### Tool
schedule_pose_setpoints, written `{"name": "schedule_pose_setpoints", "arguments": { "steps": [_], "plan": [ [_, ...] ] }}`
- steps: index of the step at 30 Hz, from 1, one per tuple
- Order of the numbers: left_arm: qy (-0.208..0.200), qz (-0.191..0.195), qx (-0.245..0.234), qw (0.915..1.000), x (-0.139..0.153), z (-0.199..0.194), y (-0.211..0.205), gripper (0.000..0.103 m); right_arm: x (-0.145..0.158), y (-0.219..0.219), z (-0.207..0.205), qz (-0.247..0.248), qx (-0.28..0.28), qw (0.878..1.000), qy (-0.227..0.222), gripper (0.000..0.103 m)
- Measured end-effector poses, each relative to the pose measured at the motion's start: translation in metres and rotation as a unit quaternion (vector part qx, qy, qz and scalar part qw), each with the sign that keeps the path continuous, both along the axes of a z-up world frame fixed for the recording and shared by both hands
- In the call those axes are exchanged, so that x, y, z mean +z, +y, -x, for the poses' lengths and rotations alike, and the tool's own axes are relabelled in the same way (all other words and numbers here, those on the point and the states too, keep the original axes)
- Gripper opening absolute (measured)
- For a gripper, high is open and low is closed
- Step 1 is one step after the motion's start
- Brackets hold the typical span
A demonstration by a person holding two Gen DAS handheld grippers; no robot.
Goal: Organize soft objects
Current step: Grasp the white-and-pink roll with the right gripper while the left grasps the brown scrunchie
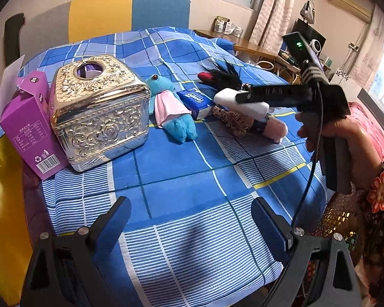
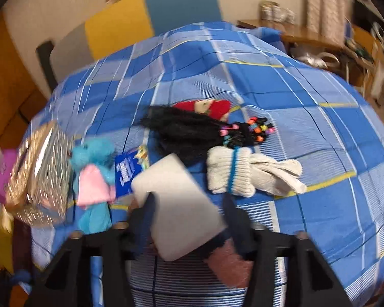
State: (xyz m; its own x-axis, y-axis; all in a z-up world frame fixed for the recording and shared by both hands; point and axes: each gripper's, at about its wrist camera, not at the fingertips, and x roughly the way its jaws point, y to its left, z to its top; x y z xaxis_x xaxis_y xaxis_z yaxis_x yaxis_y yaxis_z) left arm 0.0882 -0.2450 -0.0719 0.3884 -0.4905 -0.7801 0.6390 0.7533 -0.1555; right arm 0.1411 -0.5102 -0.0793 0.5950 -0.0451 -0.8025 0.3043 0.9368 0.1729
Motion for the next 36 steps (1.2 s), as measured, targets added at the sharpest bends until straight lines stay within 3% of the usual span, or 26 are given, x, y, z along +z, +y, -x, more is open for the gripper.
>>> {"name": "schedule_pose_setpoints", "arguments": {
  "steps": [1,6,8,12,16,20,26,30,33,35,36],
  "plan": [
    [0.000,-0.001,0.001,1.0000,-0.001,0.000,0.000,0.095,-0.001,0.008,-0.003,0.015,0.015,1.000,0.008,0.090],
    [0.003,-0.003,0.007,1.0000,-0.004,-0.003,0.001,0.095,-0.014,0.034,-0.016,0.100,0.055,0.992,0.052,0.087],
    [0.005,-0.003,0.007,1.0000,-0.005,-0.005,0.000,0.095,-0.014,0.033,-0.015,0.094,0.051,0.993,0.046,0.072],
    [0.005,-0.008,0.004,1.0000,-0.006,-0.010,-0.010,0.095,-0.012,0.018,-0.008,0.047,0.033,0.998,0.033,0.069],
    [0.002,-0.009,-0.002,1.0000,-0.005,-0.020,-0.030,0.095,0.002,0.000,0.002,-0.001,0.004,1.000,-0.011,0.069],
    [-0.011,-0.023,-0.015,0.9996,-0.010,-0.035,-0.067,0.095,0.010,-0.014,0.010,-0.015,-0.032,0.998,-0.042,0.069],
    [-0.008,-0.034,-0.017,0.9993,-0.023,-0.060,-0.119,0.095,0.011,-0.027,0.012,-0.024,-0.061,0.997,-0.049,0.069],
    [-0.011,-0.038,-0.032,0.9987,-0.032,-0.068,-0.146,0.091,0.014,-0.032,0.015,-0.017,-0.074,0.995,-0.062,0.069],
    [-0.034,-0.061,-0.041,0.9967,-0.039,-0.071,-0.163,0.087,0.015,-0.035,0.018,-0.020,-0.083,0.994,-0.069,0.069],
    [-0.041,-0.074,-0.045,0.9954,-0.046,-0.076,-0.171,0.081,0.015,-0.038,0.019,-0.023,-0.089,0.993,-0.071,0.069],
    [-0.040,-0.080,-0.048,0.9948,-0.050,-0.078,-0.173,0.071,0.015,-0.039,0.020,-0.025,-0.091,0.993,-0.072,0.069]
  ]
}}
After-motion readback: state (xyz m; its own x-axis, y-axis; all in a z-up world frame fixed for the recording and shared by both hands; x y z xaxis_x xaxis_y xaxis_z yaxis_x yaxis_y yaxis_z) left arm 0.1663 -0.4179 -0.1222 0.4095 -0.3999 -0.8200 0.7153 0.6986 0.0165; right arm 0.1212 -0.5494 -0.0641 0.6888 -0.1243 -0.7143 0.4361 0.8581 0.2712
